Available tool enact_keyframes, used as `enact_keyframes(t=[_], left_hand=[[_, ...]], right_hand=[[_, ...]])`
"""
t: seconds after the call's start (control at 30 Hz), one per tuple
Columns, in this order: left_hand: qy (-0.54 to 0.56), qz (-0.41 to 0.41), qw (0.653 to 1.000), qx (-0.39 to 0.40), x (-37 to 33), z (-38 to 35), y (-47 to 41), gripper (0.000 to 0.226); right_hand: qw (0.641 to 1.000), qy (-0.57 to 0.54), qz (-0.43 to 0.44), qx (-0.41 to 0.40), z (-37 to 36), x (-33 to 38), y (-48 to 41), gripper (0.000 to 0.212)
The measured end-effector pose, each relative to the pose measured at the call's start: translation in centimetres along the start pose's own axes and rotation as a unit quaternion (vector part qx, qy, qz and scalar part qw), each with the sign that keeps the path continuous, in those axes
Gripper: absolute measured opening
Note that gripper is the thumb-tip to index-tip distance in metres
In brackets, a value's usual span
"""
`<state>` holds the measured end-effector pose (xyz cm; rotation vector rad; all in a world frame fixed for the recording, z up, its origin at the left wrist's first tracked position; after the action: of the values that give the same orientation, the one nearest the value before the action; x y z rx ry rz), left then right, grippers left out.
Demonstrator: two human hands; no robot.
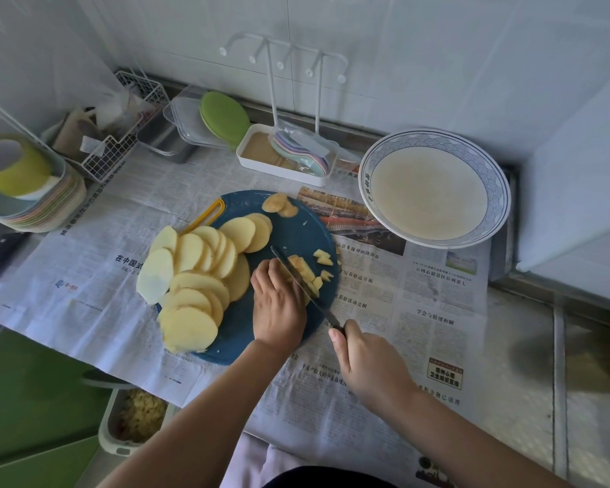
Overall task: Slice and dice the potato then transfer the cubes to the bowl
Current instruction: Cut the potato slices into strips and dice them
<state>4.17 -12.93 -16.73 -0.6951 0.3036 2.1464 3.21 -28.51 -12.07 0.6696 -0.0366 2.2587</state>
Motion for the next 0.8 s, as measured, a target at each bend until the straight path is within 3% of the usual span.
enact_keyframes(t=[0.27,0.43,0.67,0.8], left_hand=[[-0.024,-0.032,0.999,-0.016,0.3,-0.2,-0.4,0.050],[-0.114,-0.047,0.992,0.021,1.7,-1.9,-0.6,0.058],[-0.037,-0.023,0.998,-0.036,0.3,-0.7,-0.5,0.049],[-0.021,-0.022,0.999,-0.034,0.4,-0.5,-0.4,0.048]], right_hand=[[0.999,0.001,-0.016,0.031,-0.3,0.0,-0.5,0.043],[0.998,0.023,-0.041,0.041,-0.5,0.5,-1.9,0.048],[0.997,-0.002,-0.074,0.035,-0.7,0.0,-4.7,0.048],[0.992,-0.097,-0.083,0.021,-0.1,-1.1,-4.6,0.048]])
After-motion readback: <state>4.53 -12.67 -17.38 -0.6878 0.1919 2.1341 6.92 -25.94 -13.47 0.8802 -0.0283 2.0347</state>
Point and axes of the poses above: each hand's wrist, its own y-axis away from the middle knuckle, its own z-axis out of the back of the hand, x = y × z, the point moved 4 cm from there along -y, towards the middle knuckle, and after that the axes turned 9 degrees about z, right-handed, at the moved point
